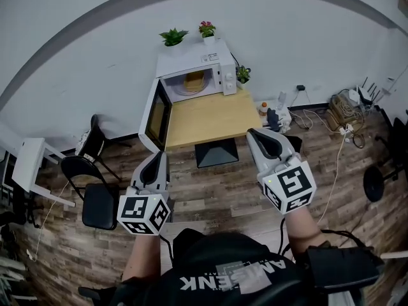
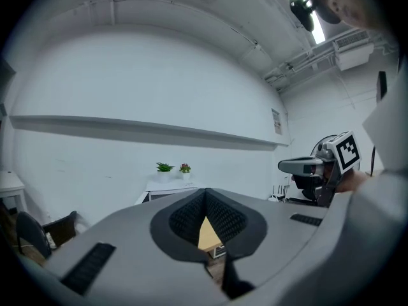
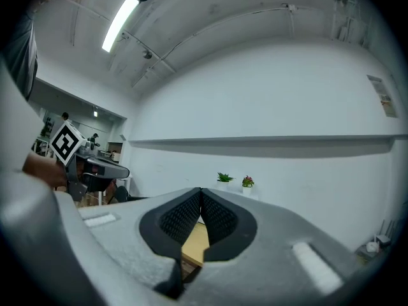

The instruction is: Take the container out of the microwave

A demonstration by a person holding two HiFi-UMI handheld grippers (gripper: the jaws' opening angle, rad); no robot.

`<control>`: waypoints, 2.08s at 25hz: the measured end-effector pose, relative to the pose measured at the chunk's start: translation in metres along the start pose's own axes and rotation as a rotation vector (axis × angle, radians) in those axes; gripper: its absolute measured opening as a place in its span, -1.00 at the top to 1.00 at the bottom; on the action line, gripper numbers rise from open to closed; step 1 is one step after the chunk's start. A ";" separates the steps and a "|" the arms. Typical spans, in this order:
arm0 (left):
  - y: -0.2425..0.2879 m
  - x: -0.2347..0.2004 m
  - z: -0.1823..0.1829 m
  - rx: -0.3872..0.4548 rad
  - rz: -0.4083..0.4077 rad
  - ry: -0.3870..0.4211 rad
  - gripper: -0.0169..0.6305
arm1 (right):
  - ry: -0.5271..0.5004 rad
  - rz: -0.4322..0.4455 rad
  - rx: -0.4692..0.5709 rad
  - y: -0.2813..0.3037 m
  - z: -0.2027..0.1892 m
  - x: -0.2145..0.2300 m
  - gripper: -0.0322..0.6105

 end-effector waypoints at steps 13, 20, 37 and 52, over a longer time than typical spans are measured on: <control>0.055 -0.095 -0.001 0.077 -0.035 0.017 0.95 | -0.037 -0.023 -0.022 0.096 -0.002 -0.012 0.88; 0.088 -0.178 0.007 0.077 -0.100 -0.057 0.95 | -0.046 -0.043 -0.047 0.176 0.012 -0.032 0.88; 0.143 -0.291 0.011 0.052 -0.241 -0.081 0.94 | -0.045 -0.172 -0.092 0.293 0.016 -0.077 0.88; 0.179 -0.328 0.020 0.031 -0.137 -0.039 0.94 | -0.035 -0.074 -0.069 0.394 0.009 -0.044 0.88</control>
Point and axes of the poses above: the fingertips, and each gripper's own axes: y forward along the fingers, x to its right, z out of its top, the point moved 10 cm from there along -y, backward along the fingers, and after that the axes turned 15 degrees about -z, right-handed, at the moved point
